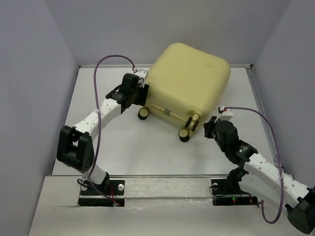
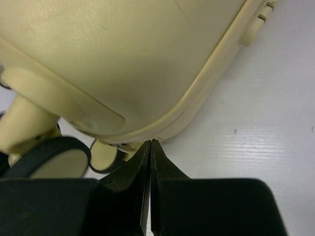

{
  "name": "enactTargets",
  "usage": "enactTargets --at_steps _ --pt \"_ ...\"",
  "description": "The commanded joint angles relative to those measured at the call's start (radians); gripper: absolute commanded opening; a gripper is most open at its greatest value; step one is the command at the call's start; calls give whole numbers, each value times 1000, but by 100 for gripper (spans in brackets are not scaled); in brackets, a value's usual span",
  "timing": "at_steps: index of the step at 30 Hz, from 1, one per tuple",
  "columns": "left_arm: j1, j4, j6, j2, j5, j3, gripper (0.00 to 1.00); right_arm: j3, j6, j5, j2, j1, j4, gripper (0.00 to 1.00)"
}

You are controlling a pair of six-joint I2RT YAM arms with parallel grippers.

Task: Pack the luggage

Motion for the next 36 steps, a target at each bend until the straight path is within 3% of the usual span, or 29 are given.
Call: enactTargets --at_steps 1,4,12,15,17,18,19,20,22,24,26,29,31,36 --pt "-25 -91 -156 -109 -21 -122 6 90 -57 -175 136 -181 150 7" --pt "-26 -79 -168 -187 22 -191 6 111 -94 -458 247 -281 316 7" --pt "-38 -8 -225 -437 265 -418 6 278 -186 -747 508 -281 505 7" --pt "-40 27 -247 -487 304 -459 6 312 -192 -744 531 -281 494 7" --pt "-40 46 -265 -503 309 -459 6 303 -191 -706 514 -281 461 14" --pt "-40 71 -289 -508 324 -458 6 265 -186 -660 475 -281 450 27" --pt "-40 87 -306 -511 332 -456 6 233 -179 -642 452 -281 447 27" --pt "-40 101 -322 -517 344 -452 6 199 -169 -625 424 -281 443 43" --pt "-39 139 -369 -523 344 -440 6 100 -157 -605 355 -281 443 54" --pt "-37 165 -400 -535 336 -436 6 36 -140 -620 324 -281 474 54" --pt "-34 196 -444 -549 335 -436 6 -47 -125 -634 304 -281 543 44" --pt "-25 222 -474 -566 338 -438 6 -85 -132 -640 310 -281 587 37" --pt "-25 224 -483 -578 338 -438 6 -93 -146 -646 321 -281 646 37" --pt "-16 211 -475 -583 336 -438 6 -82 -162 -668 420 -330 800 51"
